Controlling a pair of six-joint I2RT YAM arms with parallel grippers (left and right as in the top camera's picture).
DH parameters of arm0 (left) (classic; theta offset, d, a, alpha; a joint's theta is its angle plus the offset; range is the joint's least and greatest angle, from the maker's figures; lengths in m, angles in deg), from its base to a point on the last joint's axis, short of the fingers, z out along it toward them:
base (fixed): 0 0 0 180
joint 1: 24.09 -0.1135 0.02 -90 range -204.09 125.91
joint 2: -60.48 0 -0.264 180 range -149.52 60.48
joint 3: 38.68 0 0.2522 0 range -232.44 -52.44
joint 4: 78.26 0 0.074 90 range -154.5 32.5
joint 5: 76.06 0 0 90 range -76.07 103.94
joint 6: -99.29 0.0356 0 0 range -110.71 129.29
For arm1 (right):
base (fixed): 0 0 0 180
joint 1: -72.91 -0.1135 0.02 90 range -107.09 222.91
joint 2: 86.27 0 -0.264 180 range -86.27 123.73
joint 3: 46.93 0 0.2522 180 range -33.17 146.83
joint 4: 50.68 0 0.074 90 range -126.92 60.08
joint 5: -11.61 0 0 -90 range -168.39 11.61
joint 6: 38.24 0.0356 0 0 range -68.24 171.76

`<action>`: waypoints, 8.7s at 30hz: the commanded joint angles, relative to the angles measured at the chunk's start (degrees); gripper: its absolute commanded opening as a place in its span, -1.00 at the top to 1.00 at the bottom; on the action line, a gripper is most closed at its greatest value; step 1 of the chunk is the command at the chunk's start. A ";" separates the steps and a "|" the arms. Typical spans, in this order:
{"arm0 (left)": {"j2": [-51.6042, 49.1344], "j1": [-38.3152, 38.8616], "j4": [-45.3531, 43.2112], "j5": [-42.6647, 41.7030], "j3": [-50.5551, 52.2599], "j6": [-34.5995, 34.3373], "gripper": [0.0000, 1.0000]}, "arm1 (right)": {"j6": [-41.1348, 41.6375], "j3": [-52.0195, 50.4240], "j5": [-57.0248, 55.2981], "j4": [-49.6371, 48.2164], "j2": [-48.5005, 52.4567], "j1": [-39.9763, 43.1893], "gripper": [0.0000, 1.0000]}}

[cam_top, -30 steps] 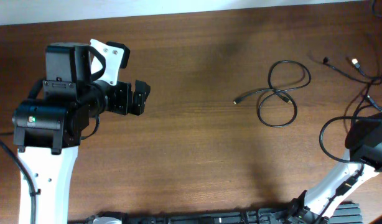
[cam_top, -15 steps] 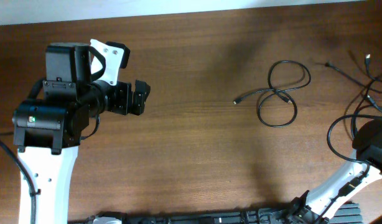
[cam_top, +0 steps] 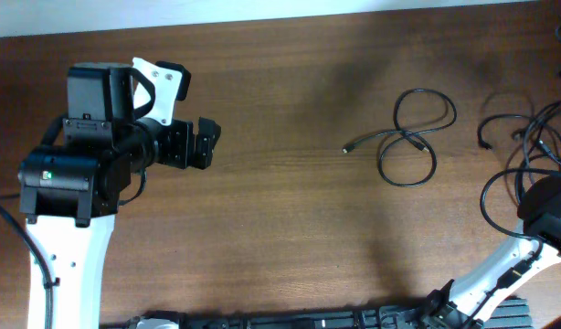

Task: Untangle cables

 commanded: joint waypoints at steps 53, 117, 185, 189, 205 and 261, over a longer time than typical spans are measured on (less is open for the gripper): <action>0.24 -0.20 -0.07 -0.61 -0.31 0.70 -0.98 | 4.74 -42.40 21.05 -22.25 0.92 -26.47 0.05; 0.24 -0.20 -0.07 -0.61 -0.31 0.70 -0.98 | 10.69 18.36 4.39 -18.99 7.28 -19.61 0.92; 0.24 -0.20 -0.07 -0.61 -0.31 0.70 -0.98 | -12.52 18.40 16.13 11.72 -17.73 -22.29 -0.97; 0.24 -0.20 -0.07 -0.61 -0.31 0.72 -0.98 | -12.55 18.40 16.11 11.72 -17.73 -22.29 -0.97; 0.22 -0.20 0.39 -0.61 -0.31 0.70 -0.98 | -12.55 18.40 16.11 11.72 -17.73 -22.29 -0.97; 64.70 -0.24 -78.38 10.01 94.57 3.26 -0.98 | -12.52 18.40 16.11 11.72 -17.73 -22.29 -0.97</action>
